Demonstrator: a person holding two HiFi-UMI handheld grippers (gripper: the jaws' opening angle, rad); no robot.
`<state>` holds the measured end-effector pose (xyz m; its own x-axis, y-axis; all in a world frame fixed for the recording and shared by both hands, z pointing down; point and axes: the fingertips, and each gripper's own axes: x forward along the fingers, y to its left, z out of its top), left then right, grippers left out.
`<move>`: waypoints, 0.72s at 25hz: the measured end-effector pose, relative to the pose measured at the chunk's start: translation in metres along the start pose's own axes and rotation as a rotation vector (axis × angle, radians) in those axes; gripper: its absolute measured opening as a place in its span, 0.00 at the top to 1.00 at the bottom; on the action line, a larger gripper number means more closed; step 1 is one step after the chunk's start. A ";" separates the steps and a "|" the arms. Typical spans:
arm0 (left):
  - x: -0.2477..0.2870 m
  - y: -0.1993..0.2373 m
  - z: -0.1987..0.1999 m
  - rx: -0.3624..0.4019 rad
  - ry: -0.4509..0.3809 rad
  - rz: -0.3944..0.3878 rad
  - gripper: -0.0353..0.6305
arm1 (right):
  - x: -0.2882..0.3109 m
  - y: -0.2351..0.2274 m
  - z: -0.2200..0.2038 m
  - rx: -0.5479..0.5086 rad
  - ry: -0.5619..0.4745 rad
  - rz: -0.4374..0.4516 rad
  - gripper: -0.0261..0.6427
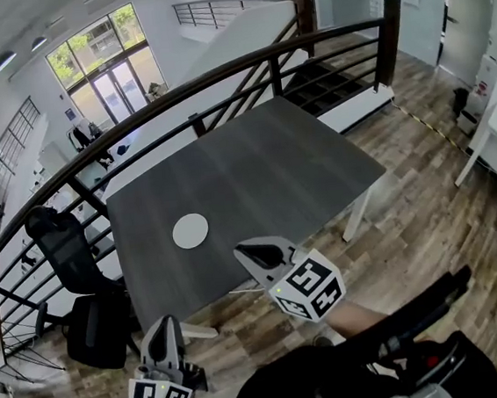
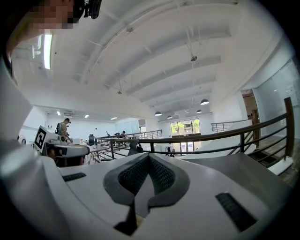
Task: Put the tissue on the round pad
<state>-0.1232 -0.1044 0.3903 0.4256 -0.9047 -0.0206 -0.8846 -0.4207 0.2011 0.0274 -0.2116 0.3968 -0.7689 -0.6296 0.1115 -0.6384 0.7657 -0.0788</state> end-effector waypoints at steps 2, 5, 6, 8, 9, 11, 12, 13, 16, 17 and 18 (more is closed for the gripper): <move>0.002 -0.005 -0.001 0.000 0.001 0.004 0.94 | -0.005 -0.003 -0.002 0.008 0.002 0.002 0.96; 0.003 -0.011 -0.003 -0.001 0.002 0.008 0.94 | -0.012 -0.006 -0.004 0.010 -0.001 -0.001 0.96; 0.004 -0.013 -0.004 -0.001 0.005 0.008 0.94 | -0.015 -0.007 -0.004 0.006 -0.002 -0.001 0.96; 0.006 -0.019 -0.006 0.002 0.012 0.006 0.94 | -0.020 -0.009 -0.006 0.004 -0.002 0.002 0.96; 0.007 -0.021 -0.006 0.003 0.012 0.005 0.94 | -0.021 -0.010 -0.006 0.005 -0.002 0.002 0.96; 0.009 -0.025 -0.005 0.005 0.010 0.005 0.94 | -0.024 -0.013 -0.007 0.012 -0.002 0.004 0.96; 0.009 -0.026 -0.004 0.005 0.008 0.006 0.94 | -0.025 -0.013 -0.007 0.018 -0.002 0.007 0.96; 0.010 -0.027 -0.004 0.005 0.006 0.007 0.94 | -0.026 -0.014 -0.007 0.024 -0.002 0.008 0.96; 0.007 -0.026 -0.005 0.004 0.007 0.007 0.94 | -0.025 -0.012 -0.008 0.037 -0.002 0.009 0.96; 0.006 -0.026 -0.006 0.004 0.010 0.003 0.94 | -0.025 -0.012 -0.009 0.039 -0.002 0.008 0.96; 0.006 -0.026 -0.006 0.002 0.013 -0.004 0.94 | -0.025 -0.011 -0.009 0.041 0.000 0.007 0.96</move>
<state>-0.0965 -0.0984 0.3909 0.4317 -0.9020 -0.0088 -0.8832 -0.4247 0.1992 0.0542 -0.2034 0.4042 -0.7734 -0.6242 0.1106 -0.6338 0.7641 -0.1198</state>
